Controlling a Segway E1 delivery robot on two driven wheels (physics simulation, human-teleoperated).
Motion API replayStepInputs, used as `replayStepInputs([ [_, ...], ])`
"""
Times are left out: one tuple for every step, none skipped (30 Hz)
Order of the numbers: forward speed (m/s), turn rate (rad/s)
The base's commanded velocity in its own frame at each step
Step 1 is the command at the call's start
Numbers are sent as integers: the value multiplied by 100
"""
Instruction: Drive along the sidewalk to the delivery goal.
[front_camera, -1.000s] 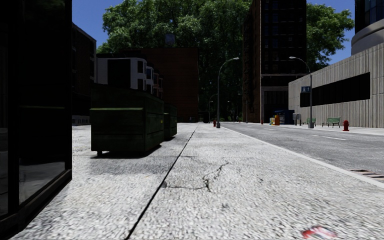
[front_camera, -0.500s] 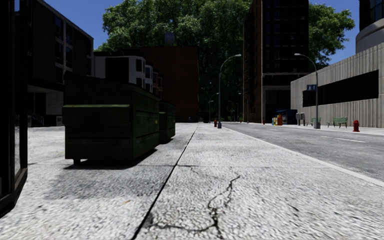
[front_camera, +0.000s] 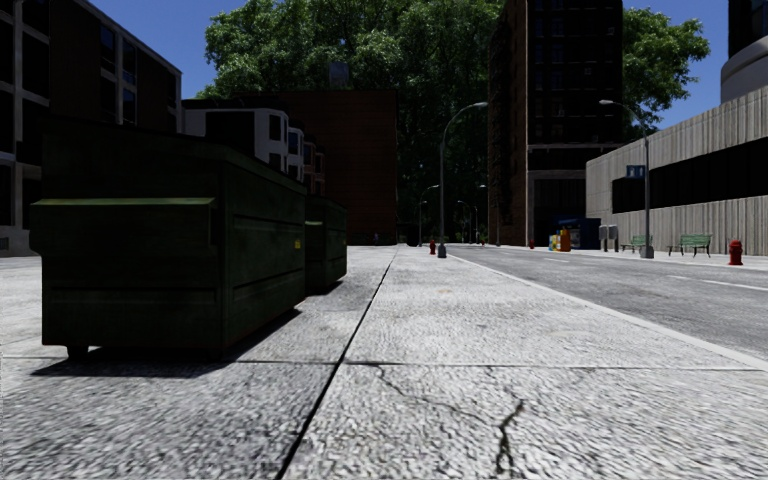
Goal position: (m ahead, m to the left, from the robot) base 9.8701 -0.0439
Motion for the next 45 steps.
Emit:
replayStepInputs([
  [168,0],
  [168,0],
  [168,0],
  [168,0],
  [168,0],
  [168,0],
  [168,0],
  [168,0],
  [168,0],
  [168,0],
  [168,0],
  [168,0],
  [168,0],
  [169,0],
  [169,0],
  [170,0],
  [170,0],
  [170,0],
  [170,0],
  [170,0],
  [170,0],
  [170,0],
  [170,0],
  [170,0],
  [170,0],
  [170,0],
  [170,0],
  [170,0],
  [170,0],
  [170,0],
  [170,0],
  [170,0],
  [170,0],
  [170,0],
  [170,0],
  [170,0],
  [170,0],
  [170,0],
  [170,0],
  [170,0],
  [170,0],
  [170,0],
  [170,0],
  [170,0],
  [170,0],
])
